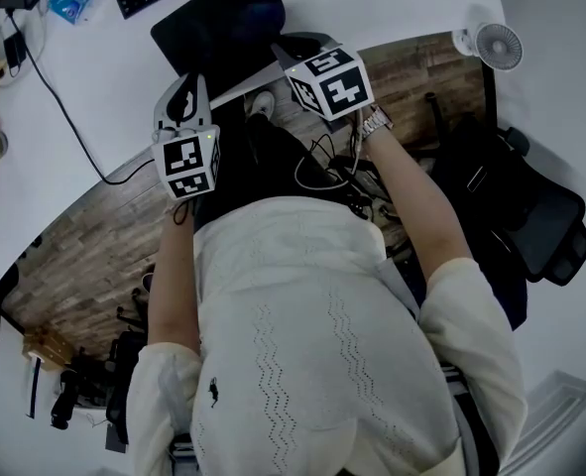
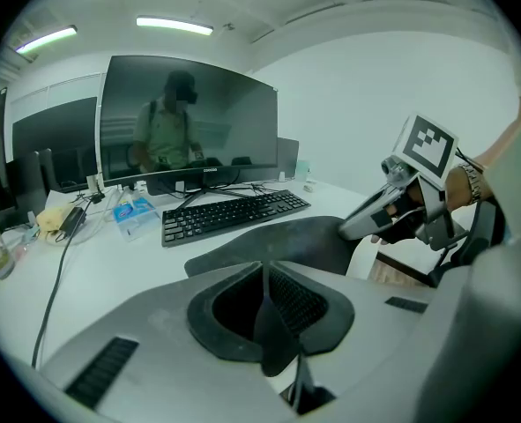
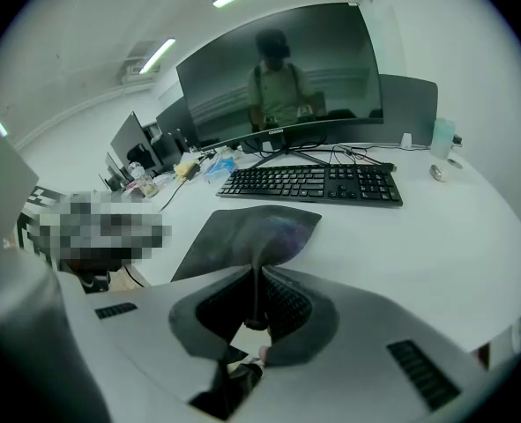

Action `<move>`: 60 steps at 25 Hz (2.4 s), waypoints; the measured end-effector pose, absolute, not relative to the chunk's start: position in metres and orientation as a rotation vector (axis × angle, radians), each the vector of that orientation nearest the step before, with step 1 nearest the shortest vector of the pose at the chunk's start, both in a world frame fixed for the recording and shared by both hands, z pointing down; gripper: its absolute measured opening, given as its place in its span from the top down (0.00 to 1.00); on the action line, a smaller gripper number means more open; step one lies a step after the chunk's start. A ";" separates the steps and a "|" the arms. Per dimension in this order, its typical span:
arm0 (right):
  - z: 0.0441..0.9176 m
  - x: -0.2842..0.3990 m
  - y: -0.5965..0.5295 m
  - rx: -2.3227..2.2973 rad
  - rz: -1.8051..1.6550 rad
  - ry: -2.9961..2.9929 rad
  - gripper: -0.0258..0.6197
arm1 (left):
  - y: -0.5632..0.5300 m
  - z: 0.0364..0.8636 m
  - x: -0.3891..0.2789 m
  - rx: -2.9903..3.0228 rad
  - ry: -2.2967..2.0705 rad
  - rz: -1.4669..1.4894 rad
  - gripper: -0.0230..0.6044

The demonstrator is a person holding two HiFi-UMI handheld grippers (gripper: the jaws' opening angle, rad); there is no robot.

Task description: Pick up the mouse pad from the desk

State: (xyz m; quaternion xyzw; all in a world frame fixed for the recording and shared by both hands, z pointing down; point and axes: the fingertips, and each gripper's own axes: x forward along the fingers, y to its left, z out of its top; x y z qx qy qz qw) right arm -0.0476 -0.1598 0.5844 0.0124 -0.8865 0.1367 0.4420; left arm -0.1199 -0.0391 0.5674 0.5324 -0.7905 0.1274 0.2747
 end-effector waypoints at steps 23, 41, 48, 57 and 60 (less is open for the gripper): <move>0.546 -0.047 -0.143 0.038 0.335 -2.275 0.91 | -0.015 0.533 -0.115 1.450 -2.199 0.302 0.92; 0.519 -0.034 -0.135 0.062 0.360 -2.318 0.91 | 0.001 0.511 -0.103 1.434 -2.259 0.253 0.92; 0.508 -0.030 -0.132 0.077 0.340 -2.324 0.91 | 0.003 0.499 -0.101 1.457 -2.280 0.238 0.92; 0.483 -0.029 -0.126 0.096 0.305 -2.377 0.91 | 0.008 0.480 -0.104 1.479 -2.319 0.216 0.92; 0.473 -0.031 -0.122 0.107 0.335 -2.403 0.91 | 0.010 0.475 -0.107 1.479 -2.333 0.206 0.92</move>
